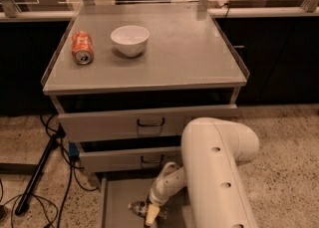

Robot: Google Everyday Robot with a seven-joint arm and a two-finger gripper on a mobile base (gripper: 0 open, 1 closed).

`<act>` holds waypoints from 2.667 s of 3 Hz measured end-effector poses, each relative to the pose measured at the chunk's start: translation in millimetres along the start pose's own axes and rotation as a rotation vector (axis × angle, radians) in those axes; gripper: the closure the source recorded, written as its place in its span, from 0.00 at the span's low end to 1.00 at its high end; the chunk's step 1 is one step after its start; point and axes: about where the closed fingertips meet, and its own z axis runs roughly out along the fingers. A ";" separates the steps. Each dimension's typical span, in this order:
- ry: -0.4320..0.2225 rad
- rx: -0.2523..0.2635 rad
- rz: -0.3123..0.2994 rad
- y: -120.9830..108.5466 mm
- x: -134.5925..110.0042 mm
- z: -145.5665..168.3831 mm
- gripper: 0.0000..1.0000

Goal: Pick water bottle from bottom drawer and place on counter

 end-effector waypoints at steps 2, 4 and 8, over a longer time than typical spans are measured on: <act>-0.011 -0.010 0.031 0.4 13.2 27.7 0.00; 0.004 -0.047 0.042 9.3 22.0 52.7 0.00; 0.007 -0.061 0.046 10.2 23.8 58.2 0.74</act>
Offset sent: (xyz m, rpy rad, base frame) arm 0.0037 -0.0066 -0.0330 0.0165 0.0160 -0.0346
